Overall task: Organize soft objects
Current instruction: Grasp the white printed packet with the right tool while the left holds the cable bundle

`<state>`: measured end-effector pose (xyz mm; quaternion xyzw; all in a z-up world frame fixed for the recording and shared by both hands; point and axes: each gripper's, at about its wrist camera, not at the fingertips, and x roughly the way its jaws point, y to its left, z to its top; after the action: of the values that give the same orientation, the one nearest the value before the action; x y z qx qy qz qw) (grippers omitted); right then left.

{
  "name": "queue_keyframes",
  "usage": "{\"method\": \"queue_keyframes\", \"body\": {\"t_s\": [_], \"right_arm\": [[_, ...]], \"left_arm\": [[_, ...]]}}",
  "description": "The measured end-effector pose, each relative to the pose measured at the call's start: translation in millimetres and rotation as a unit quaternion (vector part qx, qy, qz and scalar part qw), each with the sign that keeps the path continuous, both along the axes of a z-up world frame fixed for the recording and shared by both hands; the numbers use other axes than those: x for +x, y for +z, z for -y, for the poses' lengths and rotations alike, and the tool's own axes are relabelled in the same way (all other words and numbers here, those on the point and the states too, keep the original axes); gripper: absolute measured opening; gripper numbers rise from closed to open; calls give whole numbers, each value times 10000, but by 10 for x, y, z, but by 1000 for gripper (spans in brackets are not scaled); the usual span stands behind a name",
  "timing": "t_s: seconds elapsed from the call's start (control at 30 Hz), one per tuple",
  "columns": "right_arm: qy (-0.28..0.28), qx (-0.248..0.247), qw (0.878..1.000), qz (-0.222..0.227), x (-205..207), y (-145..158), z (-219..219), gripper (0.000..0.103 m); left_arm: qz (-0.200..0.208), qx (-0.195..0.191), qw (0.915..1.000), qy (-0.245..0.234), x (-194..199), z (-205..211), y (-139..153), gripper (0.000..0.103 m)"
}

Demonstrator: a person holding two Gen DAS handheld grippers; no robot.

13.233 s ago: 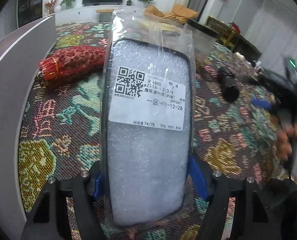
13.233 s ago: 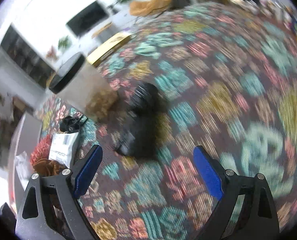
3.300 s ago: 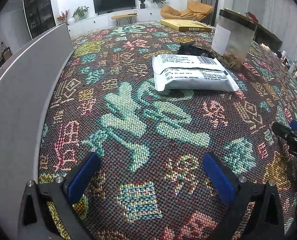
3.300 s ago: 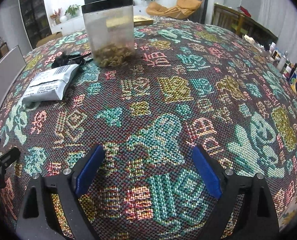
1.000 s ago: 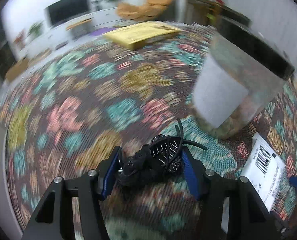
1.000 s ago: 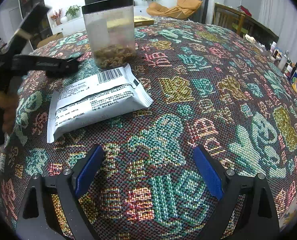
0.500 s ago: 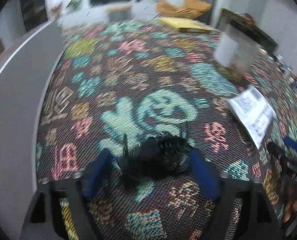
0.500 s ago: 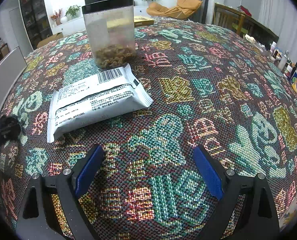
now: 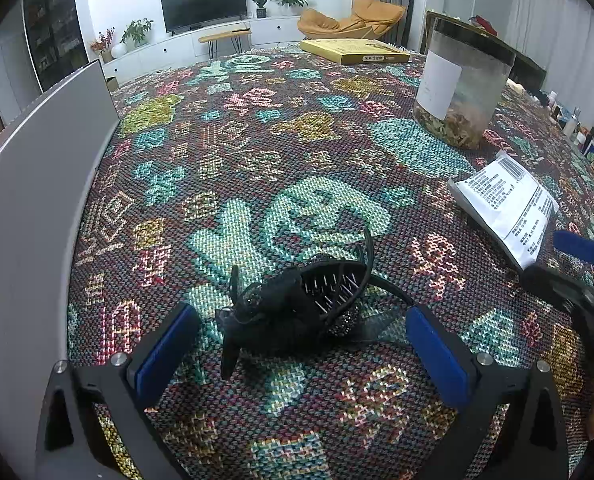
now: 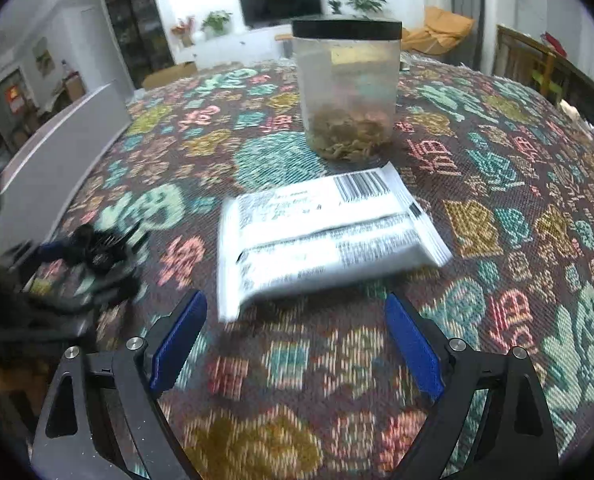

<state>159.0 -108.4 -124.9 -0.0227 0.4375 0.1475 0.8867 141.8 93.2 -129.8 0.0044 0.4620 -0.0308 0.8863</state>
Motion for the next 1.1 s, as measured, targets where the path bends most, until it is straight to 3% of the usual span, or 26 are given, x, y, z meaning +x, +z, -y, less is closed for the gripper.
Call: {"method": "queue_keyframes", "body": {"t_s": [0.1,0.2,0.33,0.43,0.53,0.67,0.77,0.97,1.03,1.1], "right_arm": [[-60,-653,9978,-108,105,-79,-47,91],[-673,-729,9951,15,30,-28,288,91],[-2075,-302,9777,-152,-103,-12,1042,92],[-2676,537,9620,-75,-223,76,1459,92],[-2441,625,9677,38,-228,138,1393,92],[-1374,308,9900,24,23,285,971,92],[-967,-14,9952,-142,228,329,722,92],[-1024,-762,9898,-637,603,70,503,92],[-1017,-744,9880,-894,640,-62,516,92],[-1061,-562,9895,-803,618,-65,583,94]], "left_arm": [[-1,1,10000,1,-4,1,2,103],[1,5,10000,6,-11,2,2,103],[1,9,10000,3,-1,-3,-1,103],[-1,13,10000,0,-5,0,-1,103],[0,12,10000,-2,-4,1,1,103],[0,13,10000,-3,-3,4,2,103],[-1,17,10000,-2,-5,6,0,103],[-1,17,10000,-4,-2,9,1,103],[-3,20,10000,-4,-2,10,0,103],[1,21,10000,-2,0,11,3,103]]}}
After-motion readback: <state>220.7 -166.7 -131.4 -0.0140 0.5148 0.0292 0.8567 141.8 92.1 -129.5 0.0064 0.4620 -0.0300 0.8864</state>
